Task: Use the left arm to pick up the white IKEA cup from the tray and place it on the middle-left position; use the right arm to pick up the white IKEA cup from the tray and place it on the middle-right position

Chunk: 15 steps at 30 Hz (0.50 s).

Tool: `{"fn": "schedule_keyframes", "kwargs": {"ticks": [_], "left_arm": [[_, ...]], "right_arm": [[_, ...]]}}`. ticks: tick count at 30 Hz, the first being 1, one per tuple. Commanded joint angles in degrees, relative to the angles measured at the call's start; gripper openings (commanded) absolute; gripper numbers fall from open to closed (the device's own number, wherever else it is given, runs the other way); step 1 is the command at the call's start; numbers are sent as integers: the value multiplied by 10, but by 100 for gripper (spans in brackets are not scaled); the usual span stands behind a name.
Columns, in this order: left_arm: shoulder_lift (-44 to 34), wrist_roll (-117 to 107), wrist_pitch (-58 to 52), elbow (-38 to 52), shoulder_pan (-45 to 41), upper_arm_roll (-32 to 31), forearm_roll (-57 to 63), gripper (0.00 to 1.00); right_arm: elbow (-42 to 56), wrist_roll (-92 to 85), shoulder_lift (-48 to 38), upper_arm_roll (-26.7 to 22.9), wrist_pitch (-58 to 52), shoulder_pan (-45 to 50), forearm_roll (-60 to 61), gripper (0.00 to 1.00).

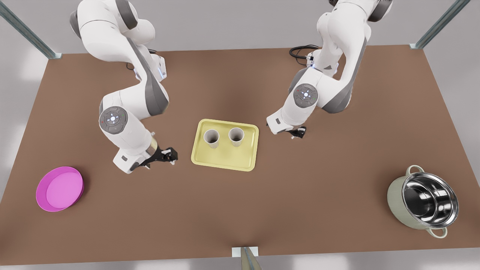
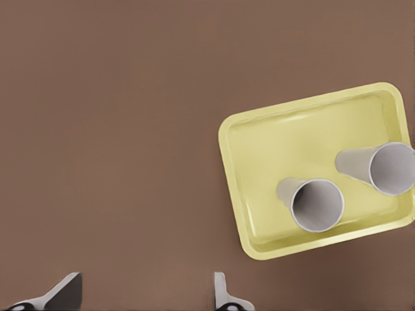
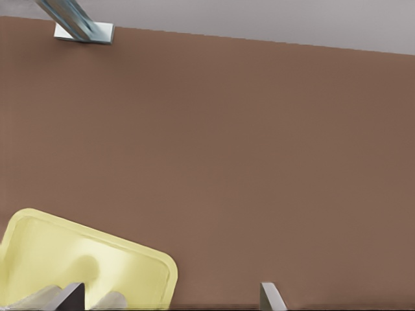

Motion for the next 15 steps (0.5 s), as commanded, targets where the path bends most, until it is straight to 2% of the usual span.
{"fn": "schedule_keyframes", "kwargs": {"ticks": [1, 3, 4, 5, 8, 11, 15], "left_arm": [[23, -58, 90, 5, -8, -4, -31, 100], [51, -79, 127, 2, -28, -4, -27, 100], [59, -86, 148, -3, -32, -4, -31, 100], [74, -112, 170, -4, -47, -4, -28, 100], [70, -119, 223, -49, -50, -4, -29, 100], [70, -193, 259, -49, -86, -4, -29, 100], [79, -193, 274, -60, -87, -3, -24, 100]], "right_arm": [[-43, 125, -32, 11, -9, 1, 62, 100], [-160, 133, -108, 21, 48, 2, 75, 100], [-186, 147, -122, 34, 67, 2, 75, 100], [-255, 158, -160, 46, 125, 2, 75, 100], [-332, 211, -162, 90, 223, 4, 75, 100], [-331, 215, -143, 91, 240, 10, 73, 100], [-331, 207, -99, 94, 263, 7, 68, 100]]}}
